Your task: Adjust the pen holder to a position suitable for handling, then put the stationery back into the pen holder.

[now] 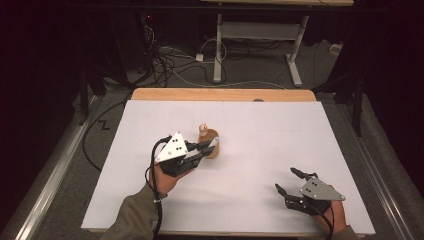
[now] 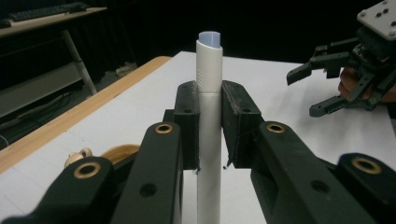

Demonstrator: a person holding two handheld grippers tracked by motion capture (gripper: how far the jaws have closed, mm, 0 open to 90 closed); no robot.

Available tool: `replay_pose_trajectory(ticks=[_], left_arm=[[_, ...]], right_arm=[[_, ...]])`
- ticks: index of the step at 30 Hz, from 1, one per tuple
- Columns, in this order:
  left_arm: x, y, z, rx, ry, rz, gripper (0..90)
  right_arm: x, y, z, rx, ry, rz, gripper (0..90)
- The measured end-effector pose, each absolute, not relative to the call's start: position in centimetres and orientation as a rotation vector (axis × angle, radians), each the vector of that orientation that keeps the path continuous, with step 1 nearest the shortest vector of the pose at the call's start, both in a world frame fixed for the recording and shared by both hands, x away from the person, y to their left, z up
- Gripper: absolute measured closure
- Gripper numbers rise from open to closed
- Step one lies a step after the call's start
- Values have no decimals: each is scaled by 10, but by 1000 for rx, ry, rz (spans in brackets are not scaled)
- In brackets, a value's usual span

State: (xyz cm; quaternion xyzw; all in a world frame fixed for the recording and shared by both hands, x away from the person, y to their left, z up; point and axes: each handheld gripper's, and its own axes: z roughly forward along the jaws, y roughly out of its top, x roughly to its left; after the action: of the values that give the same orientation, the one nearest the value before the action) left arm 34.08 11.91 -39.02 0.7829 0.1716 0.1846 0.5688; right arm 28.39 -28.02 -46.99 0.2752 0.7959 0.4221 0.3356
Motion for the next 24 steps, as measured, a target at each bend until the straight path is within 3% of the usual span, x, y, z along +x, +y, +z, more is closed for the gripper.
replay_pose_trajectory(ticks=[24], left_arm=[[343,122,-378,1707,398,488,753]], right_arm=[[284,-279,-470,720,2068,1112,288]])
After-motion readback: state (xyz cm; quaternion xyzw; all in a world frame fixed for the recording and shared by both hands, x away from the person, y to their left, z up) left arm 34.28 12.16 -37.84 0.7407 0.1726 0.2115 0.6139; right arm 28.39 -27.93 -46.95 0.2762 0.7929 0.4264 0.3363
